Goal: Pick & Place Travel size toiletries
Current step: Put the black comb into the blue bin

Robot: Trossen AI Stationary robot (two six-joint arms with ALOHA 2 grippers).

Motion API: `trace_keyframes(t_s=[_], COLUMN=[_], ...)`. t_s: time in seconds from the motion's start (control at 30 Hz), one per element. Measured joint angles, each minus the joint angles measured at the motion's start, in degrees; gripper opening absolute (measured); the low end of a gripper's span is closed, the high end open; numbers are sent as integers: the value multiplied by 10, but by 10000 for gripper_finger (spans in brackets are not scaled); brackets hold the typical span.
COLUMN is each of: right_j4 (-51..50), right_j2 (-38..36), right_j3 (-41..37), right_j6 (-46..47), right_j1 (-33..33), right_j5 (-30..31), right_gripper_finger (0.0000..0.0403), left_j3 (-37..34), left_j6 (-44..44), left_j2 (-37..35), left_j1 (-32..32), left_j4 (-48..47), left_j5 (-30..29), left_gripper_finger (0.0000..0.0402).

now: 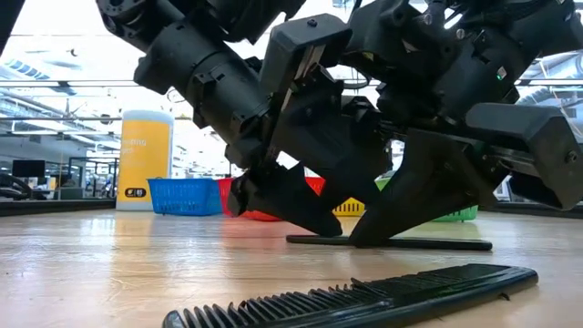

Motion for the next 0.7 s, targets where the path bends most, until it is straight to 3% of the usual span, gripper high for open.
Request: trace_keyframes(t_s=[0.27,0.7], right_j4=[-61,-141], right_j2=[-17,-42], right_j3=[3,3], right_j6=[7,90], right_j1=[5,9], right_j5=[1,22], right_gripper_finger=[243,242], left_j3=[8,7], left_j6=[-11,51], left_j2=[-3,-4], left_j1=[1,21], left_j4=[-67,-87], left_j5=[21,77], left_gripper_finger=[243,243])
